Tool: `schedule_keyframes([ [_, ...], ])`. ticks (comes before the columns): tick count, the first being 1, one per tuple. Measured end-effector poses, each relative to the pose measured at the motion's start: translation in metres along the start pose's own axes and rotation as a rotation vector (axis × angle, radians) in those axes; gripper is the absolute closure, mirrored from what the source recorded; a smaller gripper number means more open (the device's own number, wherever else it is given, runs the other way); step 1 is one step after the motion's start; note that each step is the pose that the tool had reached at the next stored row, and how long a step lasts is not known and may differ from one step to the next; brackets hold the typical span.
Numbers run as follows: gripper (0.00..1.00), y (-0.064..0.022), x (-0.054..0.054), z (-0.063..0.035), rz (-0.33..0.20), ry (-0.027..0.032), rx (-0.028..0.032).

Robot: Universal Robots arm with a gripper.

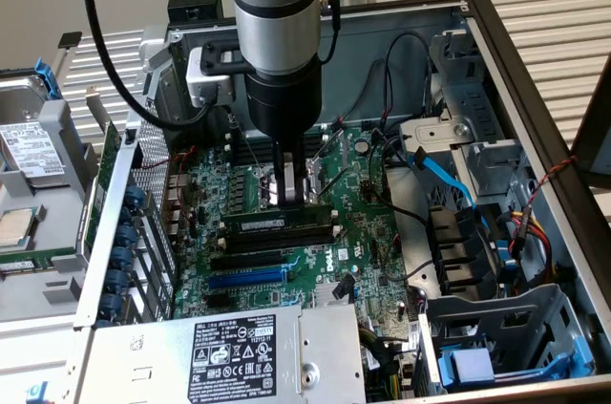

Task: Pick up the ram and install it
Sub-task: 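Insert the ram into the slot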

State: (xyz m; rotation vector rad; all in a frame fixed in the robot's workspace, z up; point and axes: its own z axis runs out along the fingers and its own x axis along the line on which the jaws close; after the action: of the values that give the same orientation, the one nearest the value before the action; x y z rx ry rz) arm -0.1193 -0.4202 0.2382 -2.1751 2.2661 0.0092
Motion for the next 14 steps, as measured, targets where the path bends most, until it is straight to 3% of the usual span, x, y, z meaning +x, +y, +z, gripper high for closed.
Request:
schedule_keyframes([
  [14, 0.87, 0.0003, 0.0006, 0.0024, 0.0, 0.0001, 0.0027],
])
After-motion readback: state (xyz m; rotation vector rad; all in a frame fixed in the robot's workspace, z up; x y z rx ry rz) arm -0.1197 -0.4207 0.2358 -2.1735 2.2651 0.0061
